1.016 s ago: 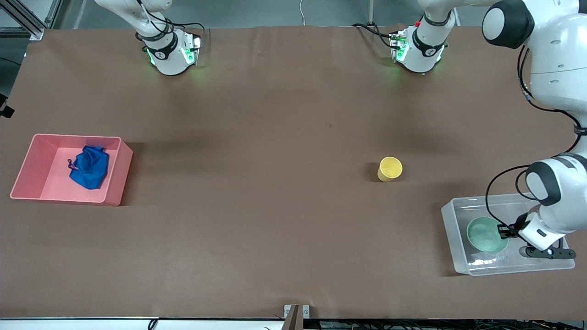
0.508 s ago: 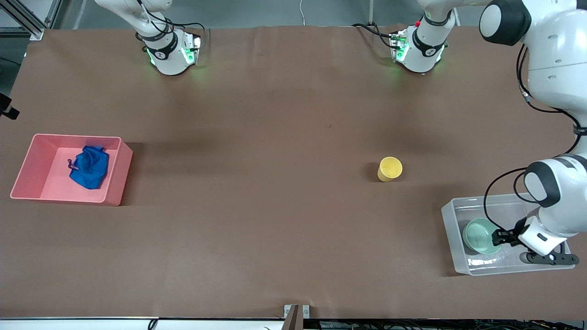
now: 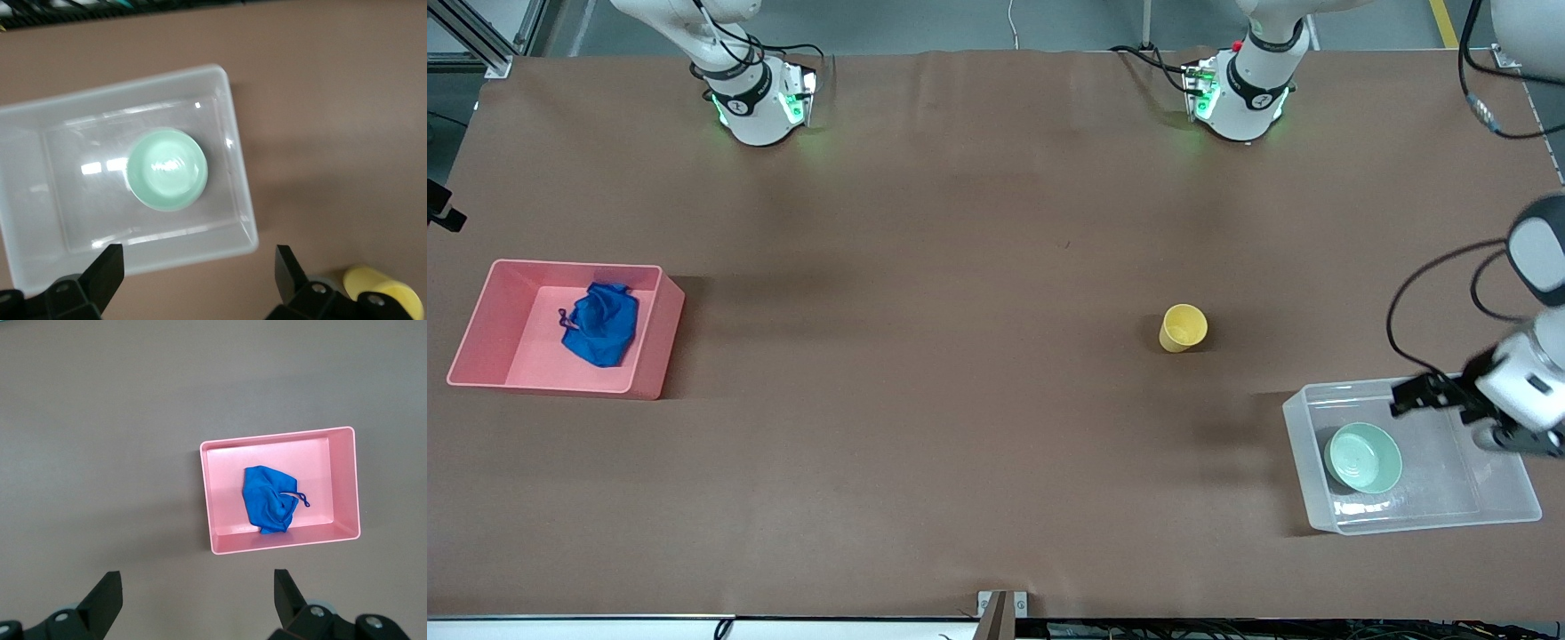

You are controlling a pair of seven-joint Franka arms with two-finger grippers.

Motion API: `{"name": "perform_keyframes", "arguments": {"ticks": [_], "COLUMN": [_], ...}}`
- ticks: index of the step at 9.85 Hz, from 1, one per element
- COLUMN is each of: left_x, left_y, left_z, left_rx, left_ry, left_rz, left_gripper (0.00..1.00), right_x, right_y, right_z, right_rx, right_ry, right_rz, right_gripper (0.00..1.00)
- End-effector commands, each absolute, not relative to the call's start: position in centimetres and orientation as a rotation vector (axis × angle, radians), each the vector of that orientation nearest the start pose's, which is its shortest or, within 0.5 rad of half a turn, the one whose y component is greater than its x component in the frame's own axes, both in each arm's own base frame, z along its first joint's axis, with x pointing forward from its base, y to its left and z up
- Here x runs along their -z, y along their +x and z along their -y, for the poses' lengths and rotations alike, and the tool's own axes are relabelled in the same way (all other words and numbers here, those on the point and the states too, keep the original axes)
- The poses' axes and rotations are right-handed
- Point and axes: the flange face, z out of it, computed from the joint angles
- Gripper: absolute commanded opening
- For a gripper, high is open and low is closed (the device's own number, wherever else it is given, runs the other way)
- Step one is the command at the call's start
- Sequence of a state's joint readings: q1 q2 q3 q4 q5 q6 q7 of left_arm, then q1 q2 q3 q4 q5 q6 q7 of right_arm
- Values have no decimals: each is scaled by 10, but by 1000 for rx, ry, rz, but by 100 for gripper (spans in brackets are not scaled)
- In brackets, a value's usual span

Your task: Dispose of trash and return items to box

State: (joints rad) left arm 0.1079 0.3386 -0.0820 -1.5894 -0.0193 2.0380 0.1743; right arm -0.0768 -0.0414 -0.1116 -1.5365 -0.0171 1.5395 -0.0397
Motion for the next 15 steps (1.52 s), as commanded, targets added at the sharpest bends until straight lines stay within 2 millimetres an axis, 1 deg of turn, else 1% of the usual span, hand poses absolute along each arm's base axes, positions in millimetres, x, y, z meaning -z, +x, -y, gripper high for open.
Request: {"name": "perform_keyframes", "arguments": {"ticks": [1,2,3,4,5,6,7,8,9,10,11,12,14,15], "left_x": [-412,-395,-367,-343,-319,-296,-277,-258,-240,-225,-216,-212,-220,-224], "left_y": [613,609,601,590,579,566,555,541,535,533,535,535,540,544], "left_z": [15,45,67,84,108,123,128,144,149,157,159,158,157,153], "left_rx": [27,-7,-5,-16,-42,-89,-105,-104,-105,-107,-86,-71,-39,-26], "left_ry": [-3167,-3181,-3191,-3195,-3196,-3190,-3188,-3185,-3190,-3194,-3203,-3208,-3210,-3212], "left_rz": [-179,-175,-185,-195,-248,-294,-311,-359,-374,-393,-390,-383,-376,-366], "left_gripper": [100,100,100,100,100,98,98,97,95,80,38,2,0,0], "right_x": [-664,-664,-664,-664,-664,-664,-663,-663,-663,-663,-663,-663,-663,-662], "right_y": [529,529,529,529,529,529,529,528,528,528,528,528,528,526], "right_z": [99,100,100,100,101,100,102,102,104,103,103,104,104,106], "right_rx": [72,69,72,67,71,67,67,64,67,64,64,64,64,45], "right_ry": [-3154,-3154,-3154,-3154,-3154,-3154,-3154,-3154,-3153,-3153,-3153,-3153,-3153,-3151], "right_rz": [-213,-215,-218,-218,-220,-218,-220,-220,-225,-225,-222,-225,-225,-235], "right_gripper": [100,100,100,100,100,100,100,100,100,100,100,100,100,100]}}
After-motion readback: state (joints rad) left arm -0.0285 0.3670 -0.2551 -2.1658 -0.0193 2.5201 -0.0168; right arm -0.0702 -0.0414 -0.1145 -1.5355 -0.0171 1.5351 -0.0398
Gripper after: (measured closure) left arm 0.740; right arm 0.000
